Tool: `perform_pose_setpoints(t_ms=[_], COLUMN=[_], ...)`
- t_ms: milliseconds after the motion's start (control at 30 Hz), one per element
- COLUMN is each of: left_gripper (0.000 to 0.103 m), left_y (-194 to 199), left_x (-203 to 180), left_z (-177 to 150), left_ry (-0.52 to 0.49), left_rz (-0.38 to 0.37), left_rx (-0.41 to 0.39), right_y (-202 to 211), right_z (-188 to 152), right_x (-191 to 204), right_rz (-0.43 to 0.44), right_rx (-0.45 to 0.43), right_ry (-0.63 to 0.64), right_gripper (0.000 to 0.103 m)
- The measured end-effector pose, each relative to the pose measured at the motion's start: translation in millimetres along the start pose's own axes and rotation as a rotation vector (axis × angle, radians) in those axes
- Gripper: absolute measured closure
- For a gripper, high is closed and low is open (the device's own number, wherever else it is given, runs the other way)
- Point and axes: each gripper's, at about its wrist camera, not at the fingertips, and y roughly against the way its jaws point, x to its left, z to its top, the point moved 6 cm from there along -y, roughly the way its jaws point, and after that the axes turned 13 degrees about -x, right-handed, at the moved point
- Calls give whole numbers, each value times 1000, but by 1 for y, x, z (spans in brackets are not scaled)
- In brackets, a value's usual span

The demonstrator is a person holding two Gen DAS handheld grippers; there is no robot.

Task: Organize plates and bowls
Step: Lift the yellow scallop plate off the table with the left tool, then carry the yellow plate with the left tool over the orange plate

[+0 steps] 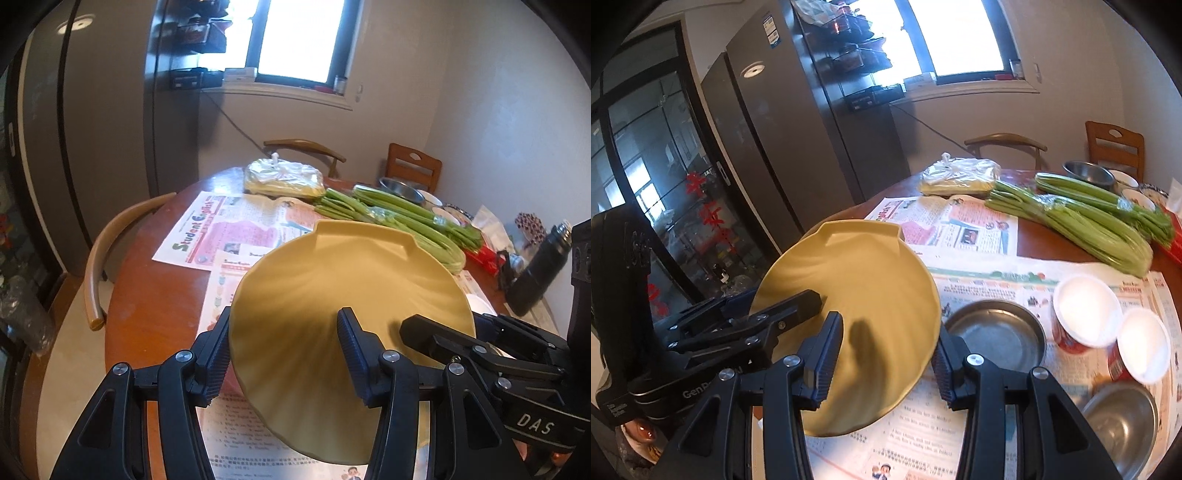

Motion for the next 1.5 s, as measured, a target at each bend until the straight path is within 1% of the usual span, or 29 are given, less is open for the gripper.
perform_pose_setpoints(t_ms=[167,333,700,1000,1333,1500], left_gripper=[47,47,47,47,47,47], left_y=[-6,-19,-49,-68,-86,-90], left_x=[9,18,33,43,46,45], left_z=[-2,-12,-43,-61,-81,-84], left_ry=[16,32,49,64,59,43], left_rz=[27,44,74,102,117,128], left_rx=[4,31,105,150,193,194], right_y=[-20,-40,-84,-115,-146,-157], right_z=[6,9,-11,-27,-35,-36], right_x=[4,1,-12,-13,-19,-22], right_rz=[17,33,37,45,36,26], right_rx=[13,27,102,155,184,186], right_ry=[5,5,-5,27,42,50], right_gripper=[57,57,57,57,57,57])
